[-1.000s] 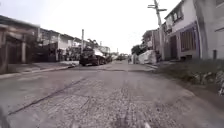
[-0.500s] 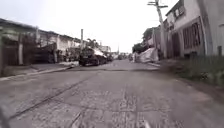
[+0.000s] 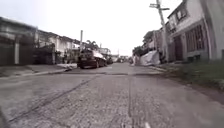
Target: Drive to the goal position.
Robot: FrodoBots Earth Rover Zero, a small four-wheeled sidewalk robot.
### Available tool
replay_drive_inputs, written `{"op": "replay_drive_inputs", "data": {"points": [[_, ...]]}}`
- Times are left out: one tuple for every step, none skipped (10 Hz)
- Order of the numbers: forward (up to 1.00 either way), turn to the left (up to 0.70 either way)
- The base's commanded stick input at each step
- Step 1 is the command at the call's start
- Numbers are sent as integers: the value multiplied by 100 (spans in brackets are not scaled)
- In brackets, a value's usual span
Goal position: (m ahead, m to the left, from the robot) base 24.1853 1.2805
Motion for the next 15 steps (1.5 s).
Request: {"op": "replay_drive_inputs", "data": {"points": [[70, 0], [70, 0], [70, 0], [70, 0], [70, 0], [70, 0], [70, 0], [70, 0], [70, 0], [70, 0], [70, 0], [70, 0], [70, -2], [70, -35], [70, -35]]}}
